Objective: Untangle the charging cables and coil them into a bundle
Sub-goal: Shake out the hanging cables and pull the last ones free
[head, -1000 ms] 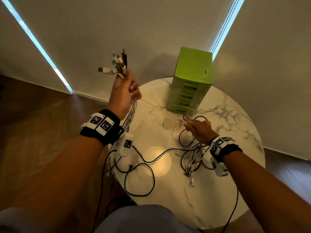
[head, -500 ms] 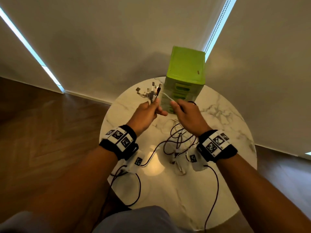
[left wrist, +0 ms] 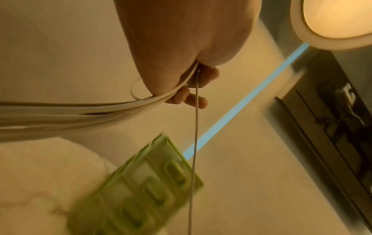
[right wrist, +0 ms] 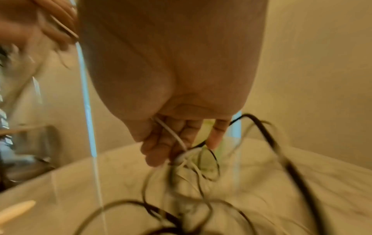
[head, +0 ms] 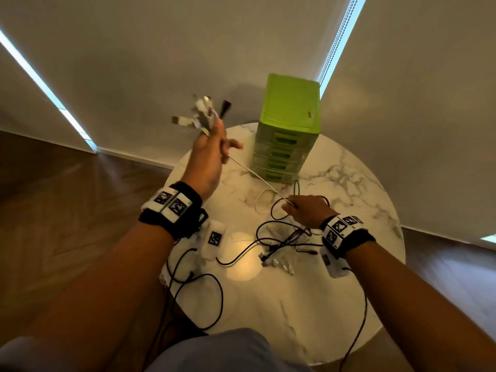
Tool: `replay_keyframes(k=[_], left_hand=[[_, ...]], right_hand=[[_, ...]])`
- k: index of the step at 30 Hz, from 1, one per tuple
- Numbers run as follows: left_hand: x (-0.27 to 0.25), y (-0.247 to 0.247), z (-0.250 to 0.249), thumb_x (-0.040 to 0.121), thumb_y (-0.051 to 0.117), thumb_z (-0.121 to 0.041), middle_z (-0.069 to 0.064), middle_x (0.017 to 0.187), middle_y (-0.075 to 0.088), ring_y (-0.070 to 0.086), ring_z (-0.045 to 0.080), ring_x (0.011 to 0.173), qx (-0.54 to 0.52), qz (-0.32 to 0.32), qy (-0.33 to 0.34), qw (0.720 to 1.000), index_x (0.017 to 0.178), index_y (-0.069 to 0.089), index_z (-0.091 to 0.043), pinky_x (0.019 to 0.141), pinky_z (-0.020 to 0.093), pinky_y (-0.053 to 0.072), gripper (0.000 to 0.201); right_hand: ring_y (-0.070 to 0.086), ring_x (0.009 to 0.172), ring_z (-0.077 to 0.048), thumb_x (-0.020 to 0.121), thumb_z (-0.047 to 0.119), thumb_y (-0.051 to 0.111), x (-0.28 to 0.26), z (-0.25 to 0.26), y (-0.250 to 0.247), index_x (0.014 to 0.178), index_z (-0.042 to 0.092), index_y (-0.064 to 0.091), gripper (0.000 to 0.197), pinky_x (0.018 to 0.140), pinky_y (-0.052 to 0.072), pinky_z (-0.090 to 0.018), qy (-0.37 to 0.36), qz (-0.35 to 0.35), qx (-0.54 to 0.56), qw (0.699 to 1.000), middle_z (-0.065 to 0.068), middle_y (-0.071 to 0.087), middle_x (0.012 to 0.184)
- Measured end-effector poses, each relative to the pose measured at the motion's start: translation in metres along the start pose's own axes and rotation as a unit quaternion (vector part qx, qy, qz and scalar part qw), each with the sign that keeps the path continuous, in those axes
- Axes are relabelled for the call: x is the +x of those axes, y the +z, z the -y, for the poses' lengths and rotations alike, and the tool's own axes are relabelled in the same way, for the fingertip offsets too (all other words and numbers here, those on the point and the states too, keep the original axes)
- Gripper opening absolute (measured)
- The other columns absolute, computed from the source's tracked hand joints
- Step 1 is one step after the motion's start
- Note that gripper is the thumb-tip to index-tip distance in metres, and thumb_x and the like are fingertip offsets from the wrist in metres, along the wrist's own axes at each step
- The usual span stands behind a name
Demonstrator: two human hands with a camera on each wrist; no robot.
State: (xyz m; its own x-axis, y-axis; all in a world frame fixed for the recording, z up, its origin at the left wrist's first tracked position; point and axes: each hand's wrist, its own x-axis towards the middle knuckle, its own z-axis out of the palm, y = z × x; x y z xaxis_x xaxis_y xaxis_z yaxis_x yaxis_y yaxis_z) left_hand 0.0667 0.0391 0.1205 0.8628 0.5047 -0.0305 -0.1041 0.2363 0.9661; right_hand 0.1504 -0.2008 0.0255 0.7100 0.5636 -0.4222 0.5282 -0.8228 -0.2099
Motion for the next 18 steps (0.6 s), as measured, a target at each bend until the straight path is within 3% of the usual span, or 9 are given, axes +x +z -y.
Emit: replay_keyframes(k=[2,4,7,9,11,13,16,18], left_hand=[[0.012,-0.016,-0.021,0.109,0.039,-0.034,-0.009,0.051,0.040,0.063,0.011,0.062,-0.036,-0.047,0.016,0.998,0.076,0.046,-0.023,0.055,0.025,0.031,0.036],[0.019,-0.030,-0.029,0.109,0.038,-0.037,-0.008,0.054,0.039,0.053,0.012,0.055,-0.033,-0.061,0.033,0.997,0.075,0.045,-0.021,0.058,0.027,0.034,0.038],[0.017,-0.038,-0.019,0.107,0.038,-0.043,-0.008,0.057,0.034,0.036,0.012,0.055,0.048,-0.038,0.062,0.996,0.072,0.042,-0.025,0.058,0.029,0.030,0.040],[0.009,-0.032,-0.007,0.108,0.037,-0.042,-0.008,0.059,0.032,0.032,0.011,0.057,0.120,-0.011,0.063,0.991,0.071,0.040,-0.026,0.058,0.028,0.028,0.040],[0.000,-0.024,0.011,0.109,0.037,-0.038,-0.007,0.063,0.037,0.034,0.010,0.060,0.194,0.021,0.038,0.980,0.074,0.043,-0.024,0.061,0.027,0.032,0.038],[-0.009,-0.014,0.031,0.108,0.039,-0.039,-0.009,0.064,0.043,0.038,0.011,0.062,0.230,0.084,-0.003,0.970,0.078,0.050,-0.023,0.066,0.030,0.035,0.035],[-0.022,0.004,0.055,0.107,0.041,-0.043,-0.009,0.062,0.045,0.043,0.013,0.063,0.252,0.151,-0.075,0.953,0.088,0.061,-0.021,0.069,0.034,0.038,0.035],[-0.029,0.016,0.059,0.108,0.038,-0.043,-0.008,0.060,0.039,0.039,0.011,0.059,0.211,0.183,-0.130,0.951,0.093,0.062,-0.018,0.063,0.030,0.034,0.037]], right_hand=[[0.061,0.092,-0.027,0.101,0.057,0.039,-0.006,-0.026,0.007,0.093,0.020,0.056,0.041,0.083,0.044,-0.041,0.006,0.024,0.058,0.998,-0.002,0.064,0.092],[0.056,0.079,-0.020,0.096,0.058,0.047,-0.013,-0.040,0.008,0.085,0.016,0.056,0.044,0.079,0.046,-0.044,-0.033,0.011,0.153,0.988,-0.001,0.059,0.080],[0.062,0.077,-0.005,0.099,0.038,0.056,-0.022,-0.035,-0.008,0.084,0.009,0.067,0.034,0.078,0.047,-0.021,-0.102,-0.018,0.272,0.957,0.002,0.068,0.080],[0.066,0.075,-0.007,0.102,0.034,0.053,-0.024,-0.027,-0.019,0.085,0.009,0.070,0.035,0.077,0.049,-0.022,-0.110,-0.033,0.306,0.945,-0.001,0.072,0.076],[0.067,0.069,-0.014,0.103,0.039,0.051,-0.023,-0.018,-0.026,0.083,0.013,0.070,0.037,0.074,0.053,-0.031,-0.099,-0.059,0.316,0.942,-0.006,0.070,0.070],[0.066,0.063,-0.013,0.103,0.039,0.051,-0.023,-0.006,-0.031,0.081,0.017,0.068,0.036,0.070,0.054,-0.035,-0.089,-0.118,0.301,0.942,-0.001,0.066,0.066],[0.062,0.060,-0.007,0.104,0.034,0.052,-0.029,0.020,-0.039,0.082,0.017,0.067,0.031,0.063,0.050,-0.025,-0.111,-0.198,0.304,0.925,0.011,0.061,0.064],[0.060,0.063,-0.005,0.104,0.030,0.053,-0.035,0.036,-0.042,0.086,0.014,0.067,0.028,0.061,0.047,-0.020,-0.150,-0.215,0.298,0.918,0.011,0.062,0.070]])
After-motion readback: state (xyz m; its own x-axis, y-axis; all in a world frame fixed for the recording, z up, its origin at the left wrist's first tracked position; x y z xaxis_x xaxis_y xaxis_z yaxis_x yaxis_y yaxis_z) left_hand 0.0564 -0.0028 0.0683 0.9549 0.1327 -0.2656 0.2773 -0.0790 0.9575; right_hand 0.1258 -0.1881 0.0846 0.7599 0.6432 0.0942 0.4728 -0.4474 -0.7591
